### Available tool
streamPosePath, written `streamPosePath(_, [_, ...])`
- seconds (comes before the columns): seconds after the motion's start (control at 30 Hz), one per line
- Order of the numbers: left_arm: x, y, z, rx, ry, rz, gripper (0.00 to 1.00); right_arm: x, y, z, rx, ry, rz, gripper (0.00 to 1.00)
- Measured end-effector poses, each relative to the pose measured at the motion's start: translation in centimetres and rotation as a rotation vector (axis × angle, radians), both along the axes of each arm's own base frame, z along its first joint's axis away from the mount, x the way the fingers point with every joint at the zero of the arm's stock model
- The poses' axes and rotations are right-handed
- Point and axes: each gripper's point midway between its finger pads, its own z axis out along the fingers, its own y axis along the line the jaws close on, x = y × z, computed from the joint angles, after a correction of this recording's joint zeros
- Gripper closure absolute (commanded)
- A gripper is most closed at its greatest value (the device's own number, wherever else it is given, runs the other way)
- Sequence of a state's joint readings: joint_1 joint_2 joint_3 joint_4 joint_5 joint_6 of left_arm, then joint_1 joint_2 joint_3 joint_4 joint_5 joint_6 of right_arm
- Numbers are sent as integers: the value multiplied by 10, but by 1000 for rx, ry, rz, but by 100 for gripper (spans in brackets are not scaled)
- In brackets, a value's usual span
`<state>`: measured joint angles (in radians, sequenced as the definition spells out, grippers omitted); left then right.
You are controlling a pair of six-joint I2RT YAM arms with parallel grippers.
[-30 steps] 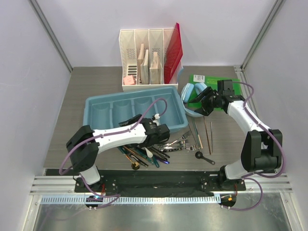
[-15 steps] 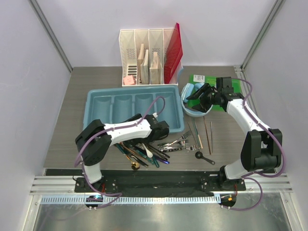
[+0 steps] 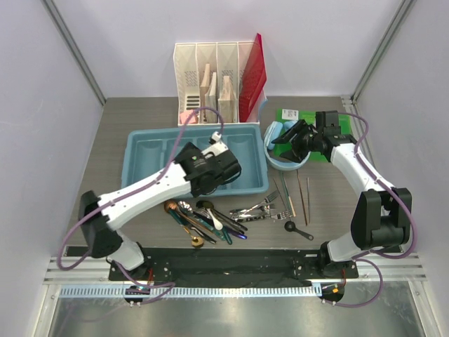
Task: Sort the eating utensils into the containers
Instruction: Place the storage box at the center of the board, then pick up the spoon from the center of the board.
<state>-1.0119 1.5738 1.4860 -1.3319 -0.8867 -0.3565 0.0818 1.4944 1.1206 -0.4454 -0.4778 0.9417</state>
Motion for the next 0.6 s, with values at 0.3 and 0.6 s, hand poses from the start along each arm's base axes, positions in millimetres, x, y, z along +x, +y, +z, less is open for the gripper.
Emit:
streamPosePath(0.3, [1, 18, 41, -247, -139, 140, 11, 10, 9, 45, -123, -77, 33, 35])
streamPosePath(0.6, [-24, 22, -17, -487, 63, 346, 14, -61, 80, 52, -300, -107, 339, 34])
